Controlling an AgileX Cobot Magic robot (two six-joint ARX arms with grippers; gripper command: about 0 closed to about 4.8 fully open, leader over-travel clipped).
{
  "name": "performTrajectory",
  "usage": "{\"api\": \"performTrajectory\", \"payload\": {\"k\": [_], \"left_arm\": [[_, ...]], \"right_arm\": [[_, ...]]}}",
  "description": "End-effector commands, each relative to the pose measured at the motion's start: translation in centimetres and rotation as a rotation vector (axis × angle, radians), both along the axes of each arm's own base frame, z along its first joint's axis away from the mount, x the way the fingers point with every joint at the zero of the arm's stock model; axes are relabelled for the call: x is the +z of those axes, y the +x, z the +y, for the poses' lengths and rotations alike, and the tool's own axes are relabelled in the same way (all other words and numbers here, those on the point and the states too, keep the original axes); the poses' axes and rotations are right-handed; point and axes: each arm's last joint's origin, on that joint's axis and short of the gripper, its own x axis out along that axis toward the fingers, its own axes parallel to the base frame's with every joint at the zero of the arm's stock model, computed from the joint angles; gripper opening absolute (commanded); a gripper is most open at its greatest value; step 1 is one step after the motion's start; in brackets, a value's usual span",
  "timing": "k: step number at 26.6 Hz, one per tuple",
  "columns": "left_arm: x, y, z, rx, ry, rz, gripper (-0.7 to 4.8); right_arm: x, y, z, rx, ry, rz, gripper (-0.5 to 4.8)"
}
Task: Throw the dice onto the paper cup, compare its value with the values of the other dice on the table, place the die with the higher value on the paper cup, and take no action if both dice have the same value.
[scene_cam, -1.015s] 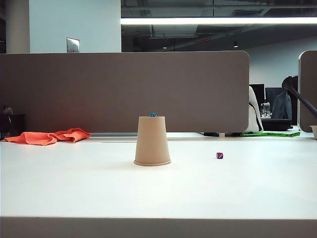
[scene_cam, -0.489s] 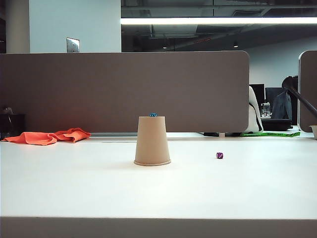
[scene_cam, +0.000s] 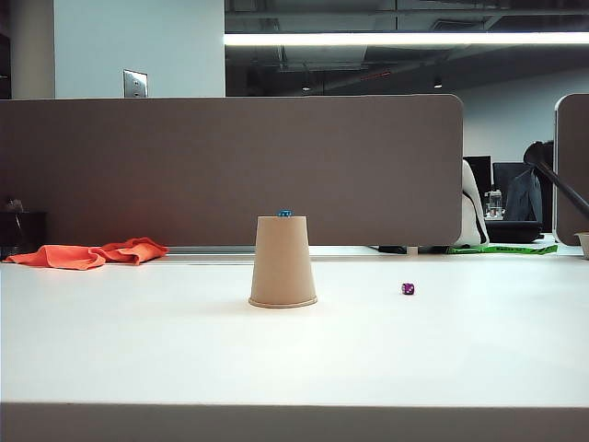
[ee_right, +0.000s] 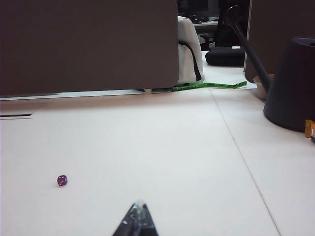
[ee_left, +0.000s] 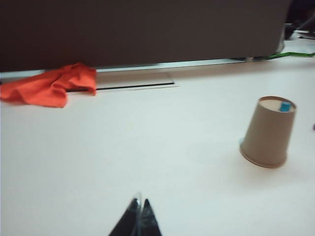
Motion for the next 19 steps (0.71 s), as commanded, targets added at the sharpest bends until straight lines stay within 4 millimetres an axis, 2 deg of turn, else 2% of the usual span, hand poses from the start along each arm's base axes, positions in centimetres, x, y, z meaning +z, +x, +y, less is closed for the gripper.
{"api": "performTrajectory", "payload": {"k": [1,5,11,19], "left_arm": [[-0.2,0.4,0.2,0.080,-0.043,-0.075,-0.06],[-1.1,0.7,0.2,0.083,-0.052,-0.119,-0.06],[-1.2,0.7,0.1,0.082,0.002,-0.116,-0.06],[-1.3,0.7,0.2,0.084,0.025,-0.113,-0.06]], "right_arm": [[0.3,0.0,0.0,0.002,0.004,-0.025,-0.01],[0.5,0.0,0.0,0.001,0.004,-0.048,-0.01],[-0.3,0.1,0.0,0.008,0.003,-0.028,-0.01],[-0.3,0.1,0.1,0.038,0.000,-0.029,-0.01]]}}
